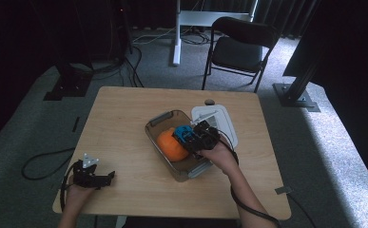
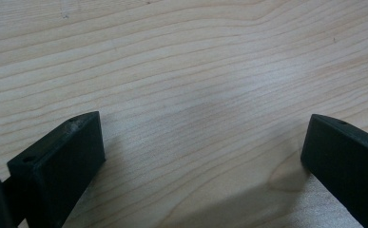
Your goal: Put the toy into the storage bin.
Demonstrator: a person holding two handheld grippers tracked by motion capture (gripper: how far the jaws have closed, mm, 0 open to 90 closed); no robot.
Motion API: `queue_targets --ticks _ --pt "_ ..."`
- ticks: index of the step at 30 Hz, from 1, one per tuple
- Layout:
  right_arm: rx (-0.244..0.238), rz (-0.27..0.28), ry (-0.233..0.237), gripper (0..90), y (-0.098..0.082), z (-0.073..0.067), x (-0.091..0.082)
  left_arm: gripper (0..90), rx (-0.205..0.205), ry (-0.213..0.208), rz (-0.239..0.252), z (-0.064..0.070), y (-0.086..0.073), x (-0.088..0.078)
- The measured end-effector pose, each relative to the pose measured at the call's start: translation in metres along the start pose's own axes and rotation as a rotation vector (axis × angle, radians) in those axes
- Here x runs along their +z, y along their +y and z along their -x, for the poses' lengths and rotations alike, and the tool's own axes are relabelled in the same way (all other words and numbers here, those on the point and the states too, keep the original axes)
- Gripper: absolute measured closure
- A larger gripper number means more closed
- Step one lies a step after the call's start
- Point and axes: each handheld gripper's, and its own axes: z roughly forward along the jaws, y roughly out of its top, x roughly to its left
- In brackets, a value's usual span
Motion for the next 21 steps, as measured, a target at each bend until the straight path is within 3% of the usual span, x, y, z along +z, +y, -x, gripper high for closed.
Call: queue_targets --ticks 9,21 --pt "-0.016 -0.002 -0.02 24.8 -0.0004 -0.0025 0.0013 1.1 0.0 0.0 0.0 0.0 0.0 0.0" --pt "0.013 0.009 -0.002 23.6 -0.0009 -0.0012 -0.0018 1.1 0.001 -0.001 0.002 0.0 -0.0003 -0.0002"
